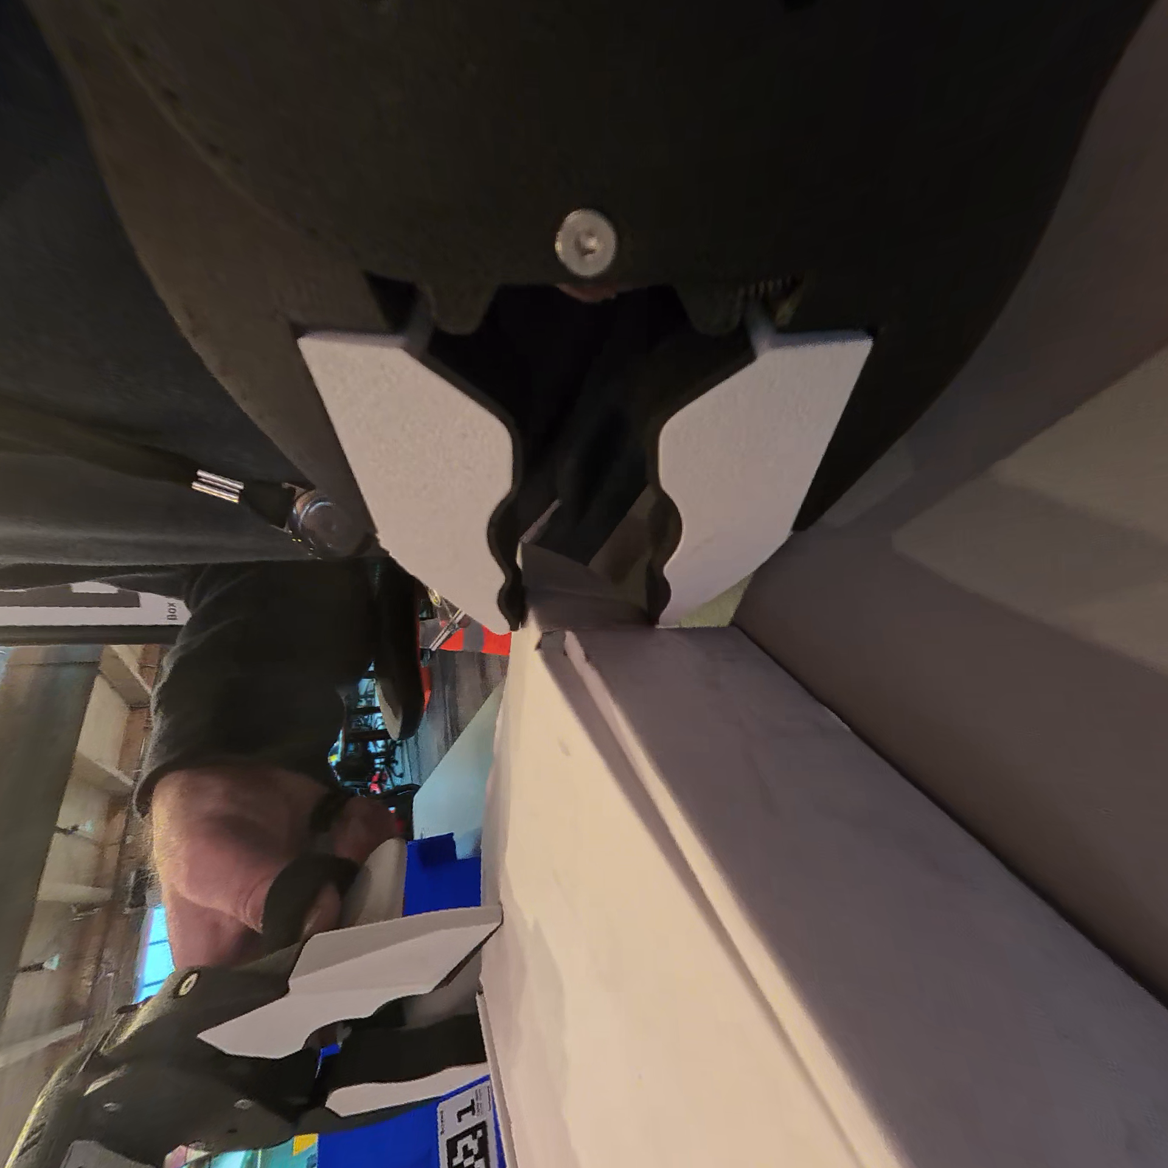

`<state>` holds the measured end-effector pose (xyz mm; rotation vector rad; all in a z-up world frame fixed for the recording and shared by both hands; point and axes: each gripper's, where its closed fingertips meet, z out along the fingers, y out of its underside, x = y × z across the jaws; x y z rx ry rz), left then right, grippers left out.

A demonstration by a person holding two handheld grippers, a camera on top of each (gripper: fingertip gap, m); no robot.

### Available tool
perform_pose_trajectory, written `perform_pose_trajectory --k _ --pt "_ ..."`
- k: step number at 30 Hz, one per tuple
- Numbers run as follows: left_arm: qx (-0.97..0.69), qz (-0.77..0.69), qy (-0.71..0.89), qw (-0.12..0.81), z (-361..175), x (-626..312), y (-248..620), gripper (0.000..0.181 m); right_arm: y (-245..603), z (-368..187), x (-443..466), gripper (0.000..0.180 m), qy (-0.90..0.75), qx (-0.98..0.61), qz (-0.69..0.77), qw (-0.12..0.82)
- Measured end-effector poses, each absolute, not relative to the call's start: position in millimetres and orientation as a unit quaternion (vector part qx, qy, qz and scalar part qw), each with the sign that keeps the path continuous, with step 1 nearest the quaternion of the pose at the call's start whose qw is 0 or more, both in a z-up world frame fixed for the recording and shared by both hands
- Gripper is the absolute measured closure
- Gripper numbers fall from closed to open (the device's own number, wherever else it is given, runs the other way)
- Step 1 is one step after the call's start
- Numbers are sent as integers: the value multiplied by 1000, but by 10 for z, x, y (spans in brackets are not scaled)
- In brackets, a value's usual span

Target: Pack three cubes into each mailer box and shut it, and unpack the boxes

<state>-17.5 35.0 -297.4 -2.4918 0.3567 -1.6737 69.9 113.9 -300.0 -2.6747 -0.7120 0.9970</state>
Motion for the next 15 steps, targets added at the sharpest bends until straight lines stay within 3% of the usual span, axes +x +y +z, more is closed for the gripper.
perform_pose_trajectory --k 7,15 --pt "-846 -498 161 97 -3055 -230 346 140 1128 -3000 705 119 -239 -905 337 104" --pt "-833 -526 154 73 -3027 -162 243 138 1128 -3001 696 120 -236 -905 338 104"
